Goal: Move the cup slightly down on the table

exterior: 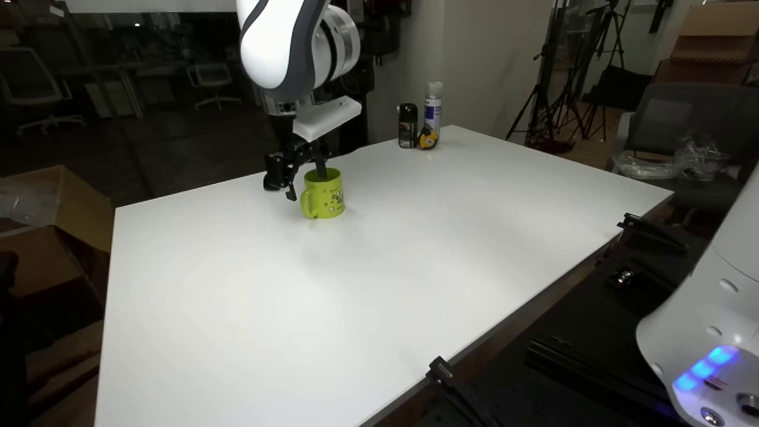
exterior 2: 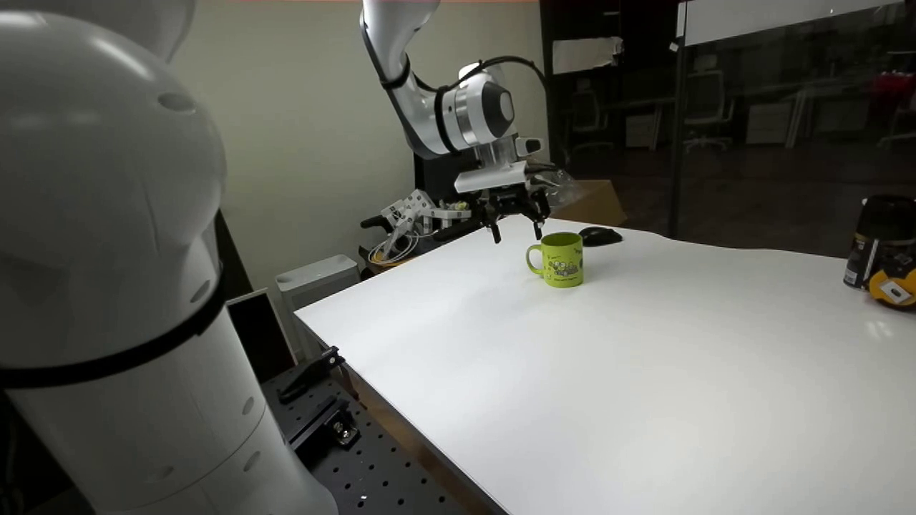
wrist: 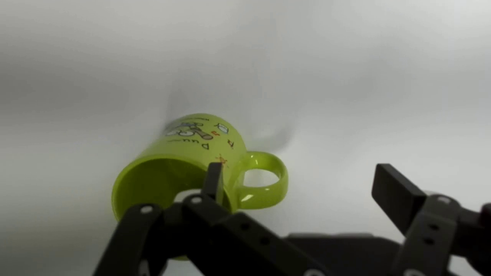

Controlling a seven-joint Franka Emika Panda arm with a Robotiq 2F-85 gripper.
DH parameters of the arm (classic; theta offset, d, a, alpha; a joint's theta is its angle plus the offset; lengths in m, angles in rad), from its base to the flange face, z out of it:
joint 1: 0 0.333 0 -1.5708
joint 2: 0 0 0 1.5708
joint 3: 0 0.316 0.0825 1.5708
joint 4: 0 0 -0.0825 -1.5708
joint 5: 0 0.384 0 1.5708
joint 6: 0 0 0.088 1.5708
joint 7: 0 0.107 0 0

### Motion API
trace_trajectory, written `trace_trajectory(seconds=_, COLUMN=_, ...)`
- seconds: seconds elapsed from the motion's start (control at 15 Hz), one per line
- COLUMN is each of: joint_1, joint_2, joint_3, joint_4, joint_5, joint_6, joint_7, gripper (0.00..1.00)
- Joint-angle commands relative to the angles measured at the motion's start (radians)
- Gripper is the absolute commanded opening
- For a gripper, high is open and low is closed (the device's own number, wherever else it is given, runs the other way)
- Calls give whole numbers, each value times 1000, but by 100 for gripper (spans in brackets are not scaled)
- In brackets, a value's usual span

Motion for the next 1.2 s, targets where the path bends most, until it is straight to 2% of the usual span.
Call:
trace_trajectory(seconds=0.0, joint_1=-58, joint_2=-79, joint_3=22, joint_4=-84, joint_5=-44, joint_6=-18, joint_7=-151, gripper=100)
trace_trajectory(seconds=0.13, joint_1=-73, joint_2=-90, joint_3=22, joint_4=-89, joint_5=-68, joint_6=-48, joint_7=-213, gripper=100)
trace_trajectory(seconds=0.2, joint_1=-67, joint_2=-46, joint_3=22, joint_4=-53, joint_5=-51, joint_6=-27, joint_7=-167, gripper=100)
trace_trajectory(seconds=0.47, joint_1=-79, joint_2=-59, joint_3=26, joint_4=-63, joint_5=-64, joint_6=-41, joint_7=-206, gripper=100)
trace_trajectory(seconds=0.8, joint_1=-132, joint_2=-53, joint_3=45, joint_4=-10, joint_5=-130, joint_6=-168, joint_7=-486, gripper=100)
trace_trajectory(seconds=1.13, joint_1=-183, joint_2=2, joint_3=58, joint_4=125, joint_5=-195, joint_6=-306, joint_7=-754, gripper=100)
